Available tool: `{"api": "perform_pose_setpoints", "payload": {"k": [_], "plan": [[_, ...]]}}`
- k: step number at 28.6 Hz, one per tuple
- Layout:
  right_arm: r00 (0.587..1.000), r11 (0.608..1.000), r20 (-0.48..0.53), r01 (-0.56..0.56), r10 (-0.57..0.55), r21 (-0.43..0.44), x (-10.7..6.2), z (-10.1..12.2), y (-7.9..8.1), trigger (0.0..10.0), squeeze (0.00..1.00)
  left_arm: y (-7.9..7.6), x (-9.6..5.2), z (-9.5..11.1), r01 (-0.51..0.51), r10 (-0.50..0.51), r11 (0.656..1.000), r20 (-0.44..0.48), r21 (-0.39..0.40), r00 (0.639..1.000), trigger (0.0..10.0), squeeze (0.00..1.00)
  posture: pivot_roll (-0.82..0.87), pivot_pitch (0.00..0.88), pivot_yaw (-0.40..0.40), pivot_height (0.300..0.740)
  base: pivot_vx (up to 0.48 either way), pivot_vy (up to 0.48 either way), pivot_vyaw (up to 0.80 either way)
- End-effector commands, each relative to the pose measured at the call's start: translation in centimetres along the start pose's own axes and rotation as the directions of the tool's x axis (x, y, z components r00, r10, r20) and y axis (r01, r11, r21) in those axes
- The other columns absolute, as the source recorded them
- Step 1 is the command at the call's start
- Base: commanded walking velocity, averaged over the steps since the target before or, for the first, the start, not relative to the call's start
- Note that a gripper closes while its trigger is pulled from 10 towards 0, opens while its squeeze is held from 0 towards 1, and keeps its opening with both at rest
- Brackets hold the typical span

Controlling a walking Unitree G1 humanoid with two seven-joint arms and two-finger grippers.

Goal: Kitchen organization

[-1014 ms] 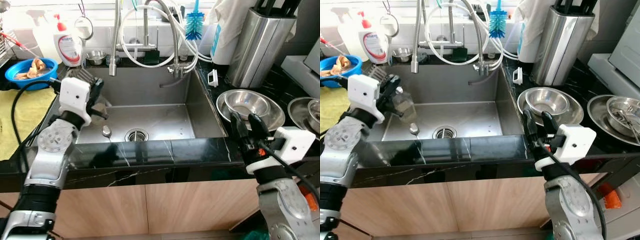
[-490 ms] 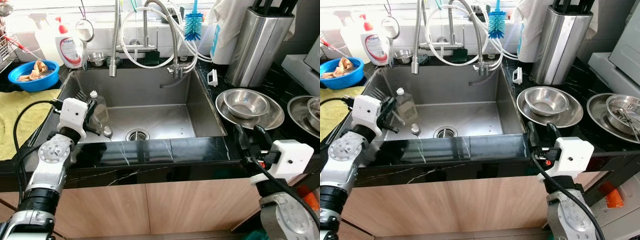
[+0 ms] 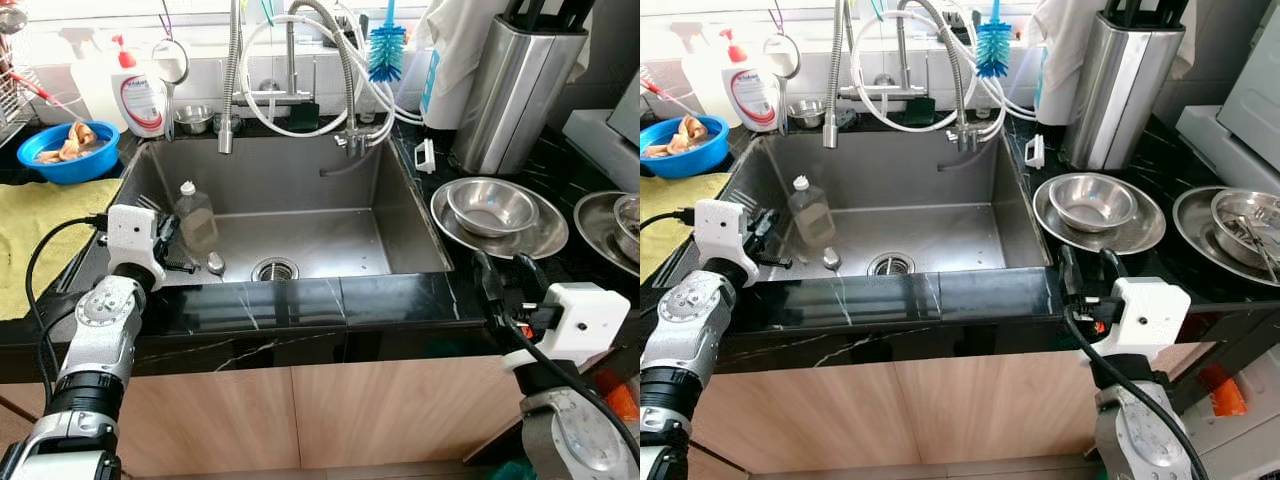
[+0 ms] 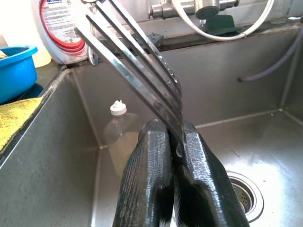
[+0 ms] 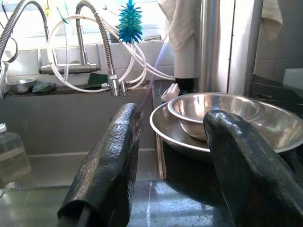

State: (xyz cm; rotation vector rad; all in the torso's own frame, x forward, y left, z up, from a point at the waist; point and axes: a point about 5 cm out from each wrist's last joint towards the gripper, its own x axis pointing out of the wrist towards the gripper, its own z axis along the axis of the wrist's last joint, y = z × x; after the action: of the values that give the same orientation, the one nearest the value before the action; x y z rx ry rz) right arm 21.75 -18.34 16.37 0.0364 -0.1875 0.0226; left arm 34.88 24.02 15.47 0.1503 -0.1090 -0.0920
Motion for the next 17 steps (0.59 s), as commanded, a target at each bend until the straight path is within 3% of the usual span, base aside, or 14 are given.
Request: {"api": "perform_pose_setpoints", "payload": {"k": [1,3,5,17], "plan": [[1.0,1.0,0.001,0.016,-0.016,0.003,0.2,-0.1,-0.1,10.0,0.0,0.2,0.4,0.7,-0.005,0.006,1.0,0.018,-0.024,1.0,10.0,0.0,-0.06,0.0,0.025,0.74,0.0,0.0,0.0],[1.0,1.0,-0.001,0.016,-0.016,0.005,0.4,-0.1,0.0,10.0,0.0,0.0,0.6,0.9,0.003,-0.002,1.0,0.025,-0.027,1.0,10.0,0.62,-0.06,0.0,0.026,0.74,0.0,0.0,0.0],[1.0,1.0,0.0,0.019,-0.019,0.005,0.6,-0.1,0.0,10.0,0.0,-0.1,0.7,1.0,0.007,-0.006,1.0,0.027,-0.028,1.0,10.0,1.0,-0.06,0.0,0.027,0.74,0.0,0.0,0.0],[1.0,1.0,0.008,0.015,-0.015,0.015,1.4,0.1,0.3,10.0,0.0,-0.8,0.9,1.3,0.022,-0.02,0.999,0.039,-0.036,0.999,10.0,1.0,-0.06,0.0,0.015,0.74,0.0,0.0,0.0]]}}
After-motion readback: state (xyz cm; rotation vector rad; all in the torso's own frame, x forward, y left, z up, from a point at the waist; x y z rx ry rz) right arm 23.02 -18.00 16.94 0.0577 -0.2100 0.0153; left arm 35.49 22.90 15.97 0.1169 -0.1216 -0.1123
